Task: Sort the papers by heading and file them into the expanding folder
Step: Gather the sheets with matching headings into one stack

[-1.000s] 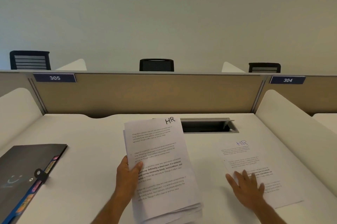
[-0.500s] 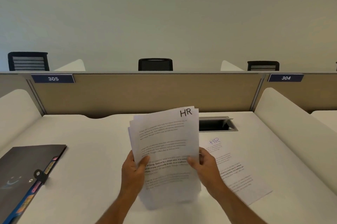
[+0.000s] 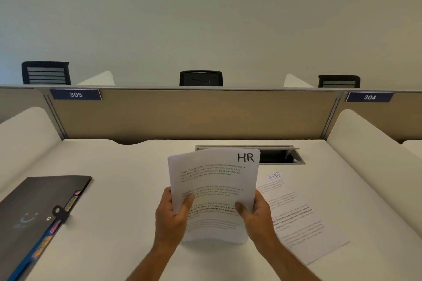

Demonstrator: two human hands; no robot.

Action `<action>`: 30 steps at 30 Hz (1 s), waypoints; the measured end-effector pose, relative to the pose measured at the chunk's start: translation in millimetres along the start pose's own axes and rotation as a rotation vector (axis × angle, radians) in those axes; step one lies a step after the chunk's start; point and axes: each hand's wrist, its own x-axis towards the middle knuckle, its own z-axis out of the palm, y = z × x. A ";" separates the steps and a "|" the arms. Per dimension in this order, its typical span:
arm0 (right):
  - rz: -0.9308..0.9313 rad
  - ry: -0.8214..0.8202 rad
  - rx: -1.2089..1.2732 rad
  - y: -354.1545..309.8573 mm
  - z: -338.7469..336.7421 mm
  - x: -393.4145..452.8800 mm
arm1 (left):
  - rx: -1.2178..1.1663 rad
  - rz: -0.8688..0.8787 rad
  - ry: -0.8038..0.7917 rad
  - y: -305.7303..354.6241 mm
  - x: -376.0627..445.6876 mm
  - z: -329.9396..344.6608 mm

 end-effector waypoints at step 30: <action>0.117 -0.027 -1.319 51.9 -89.0 36.8 | 0.041 -0.229 0.076 -29.1 14.6 -14.8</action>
